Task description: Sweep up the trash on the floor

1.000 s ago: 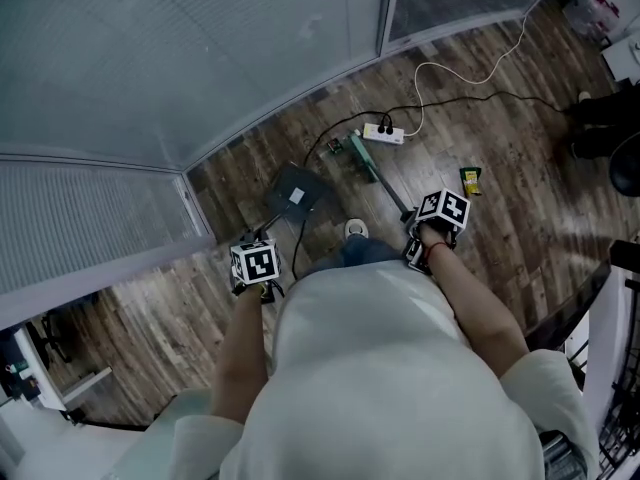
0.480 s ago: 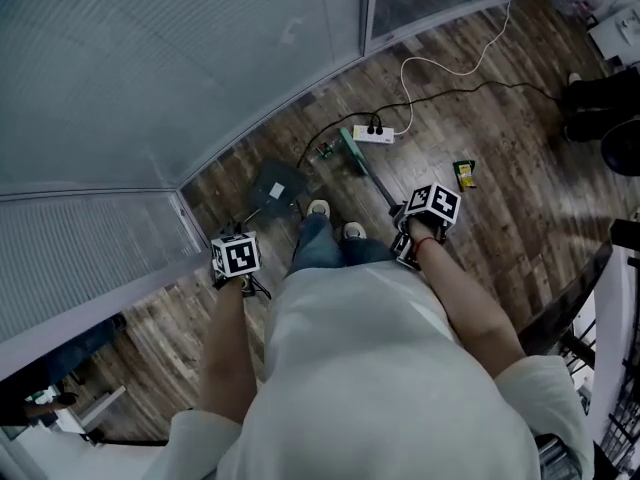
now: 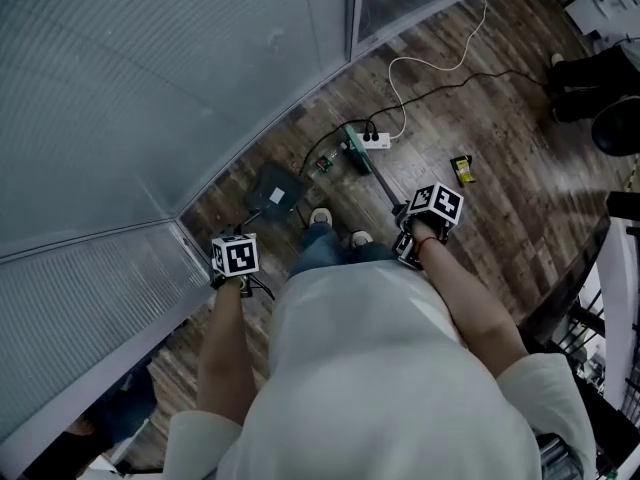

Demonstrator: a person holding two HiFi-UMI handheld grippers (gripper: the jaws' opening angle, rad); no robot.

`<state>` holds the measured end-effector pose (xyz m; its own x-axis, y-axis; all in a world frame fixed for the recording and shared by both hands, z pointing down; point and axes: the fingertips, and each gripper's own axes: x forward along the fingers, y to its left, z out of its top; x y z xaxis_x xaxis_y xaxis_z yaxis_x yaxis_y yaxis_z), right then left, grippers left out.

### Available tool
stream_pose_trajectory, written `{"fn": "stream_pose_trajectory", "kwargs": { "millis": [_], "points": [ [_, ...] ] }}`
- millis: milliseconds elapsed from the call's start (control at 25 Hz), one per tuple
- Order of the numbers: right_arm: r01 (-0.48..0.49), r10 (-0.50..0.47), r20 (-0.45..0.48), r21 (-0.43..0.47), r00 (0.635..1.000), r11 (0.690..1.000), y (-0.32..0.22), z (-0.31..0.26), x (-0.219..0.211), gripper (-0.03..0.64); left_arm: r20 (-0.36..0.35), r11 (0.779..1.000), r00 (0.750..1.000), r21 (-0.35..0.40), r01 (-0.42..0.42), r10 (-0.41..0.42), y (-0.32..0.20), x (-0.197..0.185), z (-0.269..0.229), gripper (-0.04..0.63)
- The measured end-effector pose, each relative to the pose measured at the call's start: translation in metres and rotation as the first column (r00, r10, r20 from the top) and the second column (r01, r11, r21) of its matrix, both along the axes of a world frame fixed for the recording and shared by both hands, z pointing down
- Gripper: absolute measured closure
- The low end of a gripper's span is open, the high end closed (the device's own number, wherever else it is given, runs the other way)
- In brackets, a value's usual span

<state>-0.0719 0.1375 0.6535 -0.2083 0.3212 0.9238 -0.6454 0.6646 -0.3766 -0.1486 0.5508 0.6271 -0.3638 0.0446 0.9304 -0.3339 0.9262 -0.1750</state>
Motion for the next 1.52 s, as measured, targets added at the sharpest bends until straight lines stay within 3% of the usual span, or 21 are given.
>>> {"fn": "stream_pose_trajectory", "kwargs": {
  "millis": [480,840,1160,1520],
  "points": [
    [-0.066,0.066,-0.036,0.007,0.997,0.998,0.047,0.005,-0.033,0.52,-0.026,0.995,0.995,0.04,-0.09,0.091,0.034,-0.077,0.013,0.502],
    [-0.123,0.121,-0.072,-0.019,0.99,0.992,0.089,0.015,-0.063,0.52,-0.053,0.982,0.982,0.063,-0.179,0.183,0.039,-0.108,0.018,0.502],
    [-0.053,0.052,-0.068,-0.006,0.996,0.999,0.118,0.022,-0.089,0.52,-0.082,0.973,0.971,0.08,-0.218,0.224,0.034,-0.121,0.027,0.503],
    [-0.037,0.034,-0.051,-0.06,0.998,0.997,0.153,0.031,-0.121,0.52,-0.079,0.943,0.94,0.072,-0.326,0.331,0.023,-0.133,0.037,0.504]
  ]
}}
